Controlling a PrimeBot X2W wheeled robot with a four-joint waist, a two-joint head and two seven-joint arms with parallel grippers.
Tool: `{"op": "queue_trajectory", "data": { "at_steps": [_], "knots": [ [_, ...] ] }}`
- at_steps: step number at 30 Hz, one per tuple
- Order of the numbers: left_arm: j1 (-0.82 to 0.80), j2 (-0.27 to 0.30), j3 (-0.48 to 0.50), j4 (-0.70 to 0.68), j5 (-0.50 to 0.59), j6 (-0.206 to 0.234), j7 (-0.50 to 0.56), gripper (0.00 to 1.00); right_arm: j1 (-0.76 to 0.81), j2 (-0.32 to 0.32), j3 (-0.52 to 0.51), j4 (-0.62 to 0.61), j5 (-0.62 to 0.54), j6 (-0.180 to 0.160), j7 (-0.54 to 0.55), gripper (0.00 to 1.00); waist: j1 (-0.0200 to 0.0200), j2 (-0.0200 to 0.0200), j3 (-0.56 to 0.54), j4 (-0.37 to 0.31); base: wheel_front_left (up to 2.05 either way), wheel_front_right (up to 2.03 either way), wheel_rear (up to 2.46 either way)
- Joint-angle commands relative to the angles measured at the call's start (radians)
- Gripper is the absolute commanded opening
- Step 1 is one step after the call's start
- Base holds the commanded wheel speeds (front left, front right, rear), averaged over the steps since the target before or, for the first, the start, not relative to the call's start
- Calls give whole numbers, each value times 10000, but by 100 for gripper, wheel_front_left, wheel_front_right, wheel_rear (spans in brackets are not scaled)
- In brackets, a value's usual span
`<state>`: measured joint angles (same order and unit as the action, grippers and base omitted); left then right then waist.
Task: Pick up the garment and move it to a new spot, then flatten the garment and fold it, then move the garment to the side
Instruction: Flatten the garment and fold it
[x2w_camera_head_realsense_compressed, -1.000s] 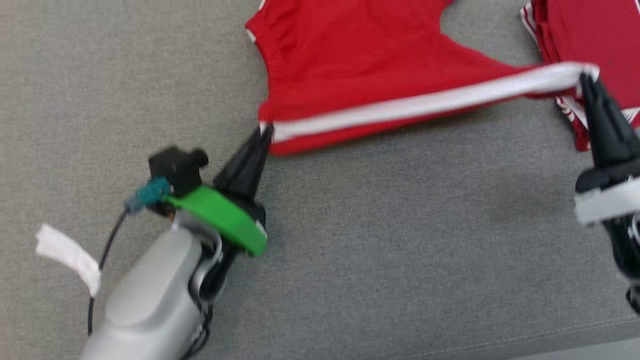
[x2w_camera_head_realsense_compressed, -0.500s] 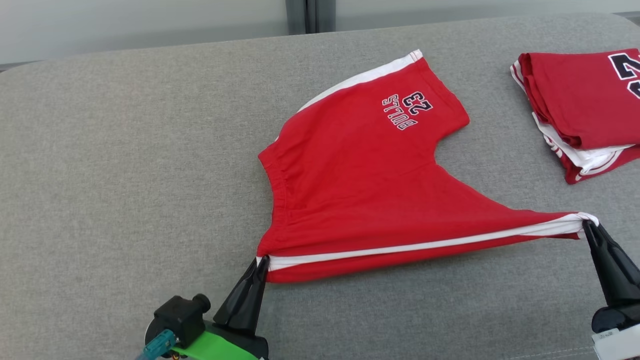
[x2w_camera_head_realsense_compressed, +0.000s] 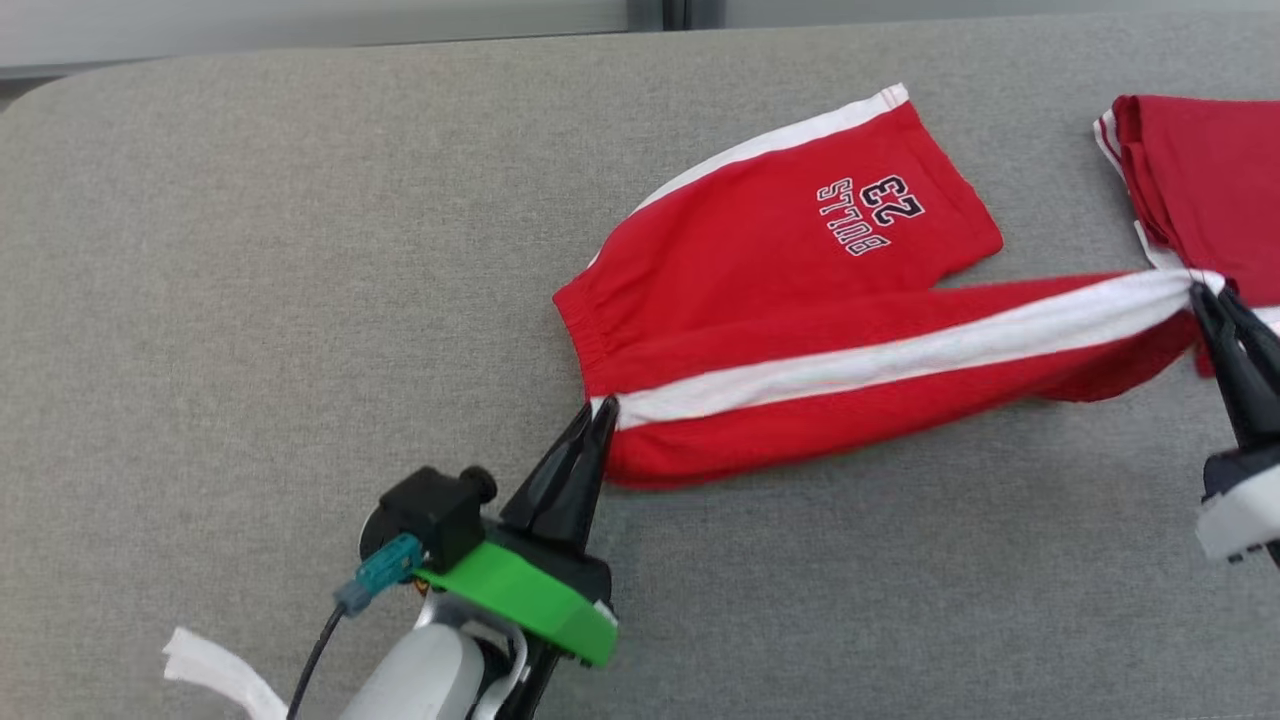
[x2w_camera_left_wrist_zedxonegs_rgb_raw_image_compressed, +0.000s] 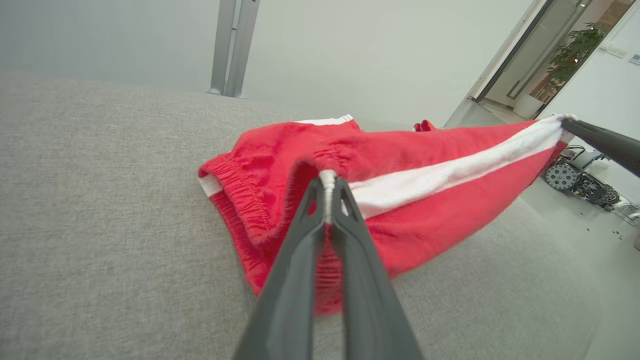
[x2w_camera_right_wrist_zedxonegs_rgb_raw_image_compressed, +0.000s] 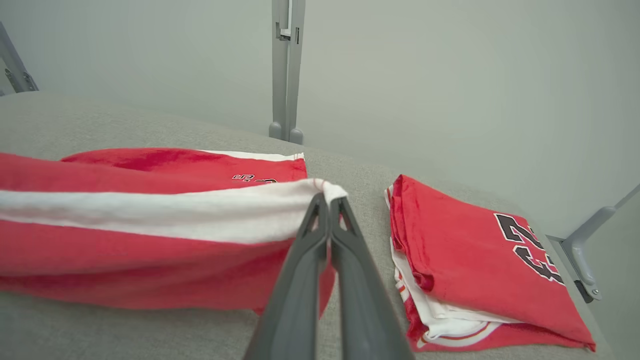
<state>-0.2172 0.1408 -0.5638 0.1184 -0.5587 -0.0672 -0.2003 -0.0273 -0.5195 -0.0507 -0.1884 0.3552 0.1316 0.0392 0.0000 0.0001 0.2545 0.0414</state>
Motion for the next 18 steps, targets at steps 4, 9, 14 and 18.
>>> {"op": "queue_trajectory", "data": {
  "at_steps": [4, 9, 14, 18],
  "knots": [
    [-1283, -349, 48, 548, -391, -221, 231, 0, -1827, -395, 596, 850, 698, -18, 439, 0, 0, -1, 803, 483, 0, 0, 0],
    [-2413, -568, 96, 1155, -713, -310, 475, 0, -3716, -1237, 1441, 1977, 1650, -16, 816, 0, 0, -1, 1183, 795, 0, 0, 0],
    [-3419, -716, 140, 1840, -852, -315, 522, 0, -5419, -1870, 2607, 3198, 2484, -16, 1166, 0, 0, -1, 1521, 1105, 0, 0, 0],
    [-4112, -788, 148, 2327, -940, -288, 473, 0, -6515, -2110, 3265, 4158, 2980, -16, 1306, 0, 0, -1, 1834, 1349, 0, 0, 0]
  ]
}}
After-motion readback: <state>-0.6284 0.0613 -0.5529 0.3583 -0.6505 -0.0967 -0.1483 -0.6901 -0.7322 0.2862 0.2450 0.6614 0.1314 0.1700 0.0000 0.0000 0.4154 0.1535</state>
